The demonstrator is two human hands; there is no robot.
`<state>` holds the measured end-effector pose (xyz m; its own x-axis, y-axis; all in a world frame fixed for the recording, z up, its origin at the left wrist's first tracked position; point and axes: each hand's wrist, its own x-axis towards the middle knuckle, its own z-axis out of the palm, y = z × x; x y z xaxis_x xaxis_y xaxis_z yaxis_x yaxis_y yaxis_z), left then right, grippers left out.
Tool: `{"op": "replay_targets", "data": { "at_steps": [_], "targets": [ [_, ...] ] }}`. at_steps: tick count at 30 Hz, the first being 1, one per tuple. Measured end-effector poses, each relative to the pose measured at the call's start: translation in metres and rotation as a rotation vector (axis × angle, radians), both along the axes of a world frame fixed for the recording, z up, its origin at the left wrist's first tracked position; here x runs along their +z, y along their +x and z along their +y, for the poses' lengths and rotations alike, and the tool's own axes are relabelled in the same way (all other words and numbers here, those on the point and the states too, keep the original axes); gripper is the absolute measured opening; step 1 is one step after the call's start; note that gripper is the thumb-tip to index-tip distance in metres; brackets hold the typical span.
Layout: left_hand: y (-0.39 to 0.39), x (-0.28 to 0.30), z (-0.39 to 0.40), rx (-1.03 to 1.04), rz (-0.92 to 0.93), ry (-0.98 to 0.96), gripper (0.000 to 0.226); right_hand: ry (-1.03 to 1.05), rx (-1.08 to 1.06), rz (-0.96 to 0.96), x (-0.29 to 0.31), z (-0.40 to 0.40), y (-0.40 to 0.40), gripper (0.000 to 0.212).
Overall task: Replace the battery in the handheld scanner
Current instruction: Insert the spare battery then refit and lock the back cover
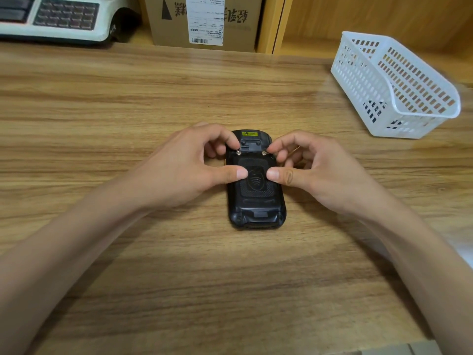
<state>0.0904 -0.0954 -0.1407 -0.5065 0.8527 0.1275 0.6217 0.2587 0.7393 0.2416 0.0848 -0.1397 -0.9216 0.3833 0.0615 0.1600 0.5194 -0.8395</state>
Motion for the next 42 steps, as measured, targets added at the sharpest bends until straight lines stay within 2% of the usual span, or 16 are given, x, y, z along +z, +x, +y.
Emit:
{"op": "replay_targets", "data": {
  "at_steps": [4, 10, 17, 34, 38, 42],
  "targets": [
    [0.001, 0.000, 0.001, 0.013, -0.020, 0.001, 0.049, 0.002, 0.002, -0.005, 0.001, 0.000, 0.001, 0.032],
    [0.005, 0.002, 0.002, 0.075, -0.065, -0.014, 0.032, -0.011, 0.006, -0.005, 0.001, -0.001, 0.001, 0.032],
    [0.016, -0.002, 0.001, 0.201, -0.145, 0.020, 0.026, -0.015, 0.007, -0.001, 0.001, -0.001, 0.000, 0.032],
    [0.023, -0.005, -0.003, 0.227, -0.058, 0.084, 0.028, 0.020, -0.011, 0.029, -0.002, -0.001, 0.004, 0.031],
    [0.023, -0.009, -0.004, 0.226, -0.076, 0.130, 0.025, 0.021, -0.008, 0.049, -0.002, 0.001, 0.007, 0.023],
    [0.020, -0.001, -0.001, 0.221, -0.170, 0.177, 0.022, -0.012, -0.065, 0.123, 0.019, -0.009, 0.017, 0.013]
  ]
}}
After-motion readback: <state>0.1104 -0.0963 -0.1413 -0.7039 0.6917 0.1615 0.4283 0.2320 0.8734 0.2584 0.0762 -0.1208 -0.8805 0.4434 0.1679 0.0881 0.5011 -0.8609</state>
